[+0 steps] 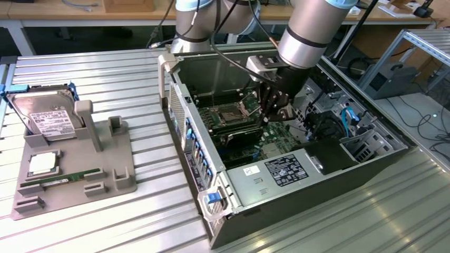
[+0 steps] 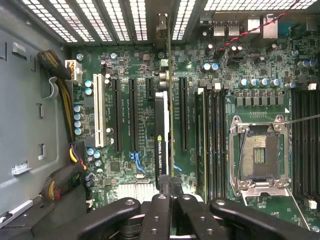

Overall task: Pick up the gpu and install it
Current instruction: 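Insert the gpu into the slot, then press down on the gpu until it lock into place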

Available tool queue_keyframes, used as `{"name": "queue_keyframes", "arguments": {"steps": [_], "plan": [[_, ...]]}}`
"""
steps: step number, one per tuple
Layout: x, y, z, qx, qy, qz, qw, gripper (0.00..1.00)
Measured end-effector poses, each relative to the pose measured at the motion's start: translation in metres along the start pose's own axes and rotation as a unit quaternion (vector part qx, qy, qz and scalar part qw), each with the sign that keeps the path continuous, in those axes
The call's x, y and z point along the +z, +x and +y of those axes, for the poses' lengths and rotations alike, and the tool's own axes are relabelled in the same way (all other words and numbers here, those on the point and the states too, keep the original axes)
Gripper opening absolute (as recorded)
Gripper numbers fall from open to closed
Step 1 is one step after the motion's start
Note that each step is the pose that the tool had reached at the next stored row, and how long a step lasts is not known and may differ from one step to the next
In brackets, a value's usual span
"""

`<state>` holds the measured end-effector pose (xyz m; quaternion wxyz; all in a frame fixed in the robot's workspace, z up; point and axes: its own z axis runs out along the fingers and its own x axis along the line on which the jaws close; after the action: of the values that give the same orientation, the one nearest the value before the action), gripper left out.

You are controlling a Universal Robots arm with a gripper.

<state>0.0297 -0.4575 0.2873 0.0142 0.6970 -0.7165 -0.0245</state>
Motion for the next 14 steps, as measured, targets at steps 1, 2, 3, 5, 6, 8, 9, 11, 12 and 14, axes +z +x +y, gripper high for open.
{"name": "queue_keyframes", "arguments": {"steps": [1,2,3,5,6,8,9,11,12,14], "plan": [[0.0,0.0,0.0,0.0,0.0,0.0,1.0,0.11],[0.0,0.0,0.0,0.0,0.0,0.0,1.0,0.11],[0.0002,0.0,0.0003,0.0,0.0,0.0001,1.0,0.11],[0.0034,0.0,0.0139,0.0,0.0,-0.0003,1.0,0.11],[0.0055,0.001,0.0221,0.0,0.0,-0.0001,1.0,0.11],[0.0074,0.001,0.0332,0.0,-0.0001,0.0,1.0,0.11],[0.0081,0.001,0.0416,0.0,0.0005,-0.0002,1.0,0.11],[0.0095,0.002,0.057,0.0,0.0011,-0.0004,1.0,0.11],[0.0105,0.002,0.0676,0.0,0.0013,-0.0003,1.0,0.11],[0.0124,0.002,0.0742,0.0,0.0014,-0.0003,1.0,0.11]]}}
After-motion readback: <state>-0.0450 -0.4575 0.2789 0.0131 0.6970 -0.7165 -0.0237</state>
